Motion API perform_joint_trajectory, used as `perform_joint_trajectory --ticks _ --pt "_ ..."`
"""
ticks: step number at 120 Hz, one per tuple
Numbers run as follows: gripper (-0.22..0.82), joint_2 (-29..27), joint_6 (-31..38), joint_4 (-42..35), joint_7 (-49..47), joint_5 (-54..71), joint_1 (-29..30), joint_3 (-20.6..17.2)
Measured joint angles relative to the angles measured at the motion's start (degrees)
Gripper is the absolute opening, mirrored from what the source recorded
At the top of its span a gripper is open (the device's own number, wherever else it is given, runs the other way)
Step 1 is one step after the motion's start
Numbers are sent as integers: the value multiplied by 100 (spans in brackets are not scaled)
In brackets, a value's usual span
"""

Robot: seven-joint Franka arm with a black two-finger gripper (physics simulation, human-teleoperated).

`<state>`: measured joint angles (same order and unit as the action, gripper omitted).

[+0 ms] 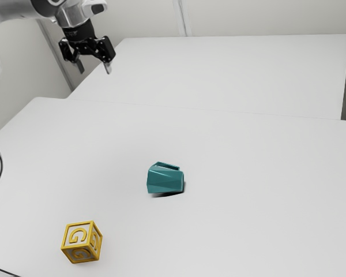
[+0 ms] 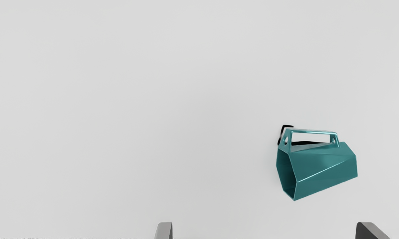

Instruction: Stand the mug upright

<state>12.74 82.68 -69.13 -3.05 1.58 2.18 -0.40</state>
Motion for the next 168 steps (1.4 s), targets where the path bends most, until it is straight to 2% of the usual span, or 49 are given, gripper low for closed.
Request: perform_joint_trajectory --ticks 16,23,42,61,73,87,118,168 --pt "60 -143 -140 -124 -56 -152 -25 -36" --pt "60 -177 -78 -443 -39 -476 -46 98" --pt "60 -529 858 -2704 434 -2314 28 772" --pt "60 -542 1827 -4471 1455 -4577 1 953" --pt "60 -528 2192 -5157 2223 -5546 -23 1004" --pt "60 -382 2428 -5397 2989 -6172 -16 1068" --pt "60 316 2644 -5458 4240 -7181 -8 1152" --pt "60 254 2462 -5792 5357 -7771 -22 1097"
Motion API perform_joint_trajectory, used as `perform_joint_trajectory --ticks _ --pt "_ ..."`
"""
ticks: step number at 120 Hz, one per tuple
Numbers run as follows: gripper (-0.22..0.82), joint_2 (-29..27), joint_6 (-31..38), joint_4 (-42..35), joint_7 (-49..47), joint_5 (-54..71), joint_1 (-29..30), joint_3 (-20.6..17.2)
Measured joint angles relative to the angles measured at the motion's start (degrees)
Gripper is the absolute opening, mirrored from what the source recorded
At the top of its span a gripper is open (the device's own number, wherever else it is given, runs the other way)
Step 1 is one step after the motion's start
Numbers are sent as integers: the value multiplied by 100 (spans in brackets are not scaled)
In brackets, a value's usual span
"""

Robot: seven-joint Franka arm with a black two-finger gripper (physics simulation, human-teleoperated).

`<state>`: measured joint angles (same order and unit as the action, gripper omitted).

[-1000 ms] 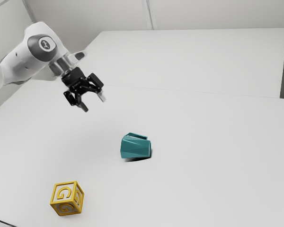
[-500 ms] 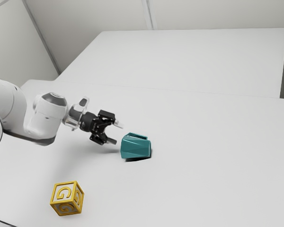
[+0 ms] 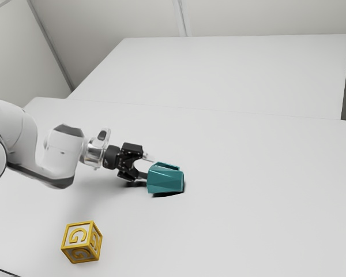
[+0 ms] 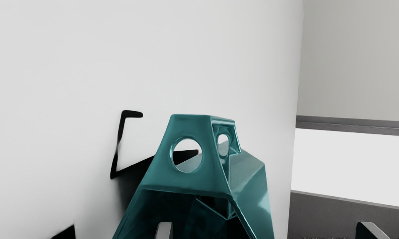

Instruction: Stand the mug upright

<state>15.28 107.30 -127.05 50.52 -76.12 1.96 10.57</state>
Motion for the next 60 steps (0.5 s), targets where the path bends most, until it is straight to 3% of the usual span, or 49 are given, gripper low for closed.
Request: perform_joint_trajectory --ticks 36,42,60 --pt "59 38 -26 -14 343 -328 -56 -225" --pt "51 37 -18 -12 370 -349 -55 -245" --pt "14 32 17 -6 382 -370 -60 -302"
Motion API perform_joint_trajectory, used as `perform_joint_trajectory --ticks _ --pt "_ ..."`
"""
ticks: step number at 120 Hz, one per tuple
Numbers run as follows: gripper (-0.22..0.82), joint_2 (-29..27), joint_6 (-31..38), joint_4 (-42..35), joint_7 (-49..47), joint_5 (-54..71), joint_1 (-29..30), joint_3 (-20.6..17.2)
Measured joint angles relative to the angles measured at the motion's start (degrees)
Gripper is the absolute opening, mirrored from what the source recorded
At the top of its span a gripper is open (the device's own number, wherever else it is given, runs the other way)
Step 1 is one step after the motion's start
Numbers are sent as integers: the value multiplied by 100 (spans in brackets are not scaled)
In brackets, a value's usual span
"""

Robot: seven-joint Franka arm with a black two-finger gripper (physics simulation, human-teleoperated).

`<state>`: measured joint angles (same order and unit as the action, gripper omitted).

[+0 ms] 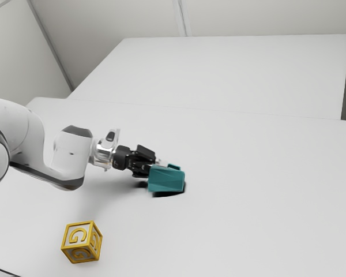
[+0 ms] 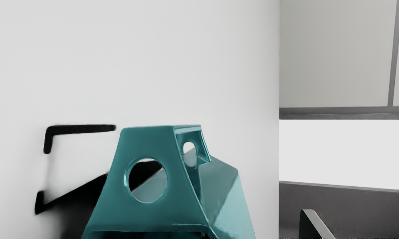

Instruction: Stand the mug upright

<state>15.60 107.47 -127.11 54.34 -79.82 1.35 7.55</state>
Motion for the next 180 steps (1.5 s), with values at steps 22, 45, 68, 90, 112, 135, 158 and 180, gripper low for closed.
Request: perform_joint_trajectory --ticks 22,45,68,90,112,135,158,180 --pt "-7 -24 62 0 -44 -12 -3 -50" --pt "-14 -49 81 0 -107 -5 1 -90" --pt "-16 -529 113 288 -266 295 -7 -206" --pt "-17 -540 42 1972 -896 3029 3 -249" --pt "-17 -70 31 3105 -1757 6014 -52 -612" --pt "-18 446 1003 3096 -2588 7401 -297 -655" --pt "-18 659 1734 2649 -3320 8072 -340 -659" --pt "-2 683 1973 2503 -3845 8195 -401 -658"
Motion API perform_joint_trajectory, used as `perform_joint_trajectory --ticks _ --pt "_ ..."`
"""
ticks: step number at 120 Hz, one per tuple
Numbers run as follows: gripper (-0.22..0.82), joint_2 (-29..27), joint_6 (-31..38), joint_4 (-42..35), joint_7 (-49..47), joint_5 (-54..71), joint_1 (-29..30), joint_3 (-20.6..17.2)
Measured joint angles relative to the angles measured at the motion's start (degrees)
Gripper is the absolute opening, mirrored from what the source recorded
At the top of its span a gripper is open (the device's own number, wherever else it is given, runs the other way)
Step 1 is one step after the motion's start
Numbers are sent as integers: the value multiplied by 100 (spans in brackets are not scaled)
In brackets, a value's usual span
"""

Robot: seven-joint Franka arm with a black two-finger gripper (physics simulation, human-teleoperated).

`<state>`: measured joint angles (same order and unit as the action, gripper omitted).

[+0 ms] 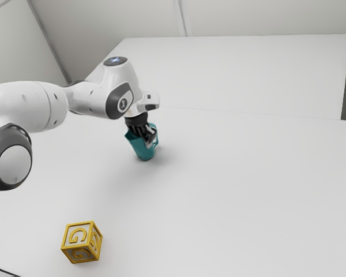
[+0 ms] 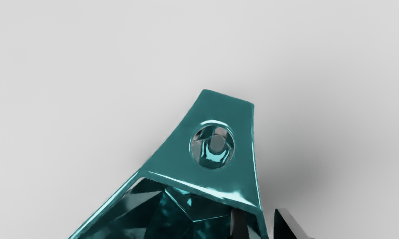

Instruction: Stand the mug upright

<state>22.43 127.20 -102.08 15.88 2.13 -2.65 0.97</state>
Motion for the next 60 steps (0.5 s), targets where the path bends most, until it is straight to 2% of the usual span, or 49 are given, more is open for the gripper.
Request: perform_joint_trajectory --ticks 13,25,44,60 --pt "22 -39 5 -45 -232 -31 -11 1" --pt "36 -150 -48 -41 -419 -44 -8 3" --pt "49 -520 -435 219 -647 -55 -6 20" --pt "54 -894 -1606 1385 -819 -240 17 -165"
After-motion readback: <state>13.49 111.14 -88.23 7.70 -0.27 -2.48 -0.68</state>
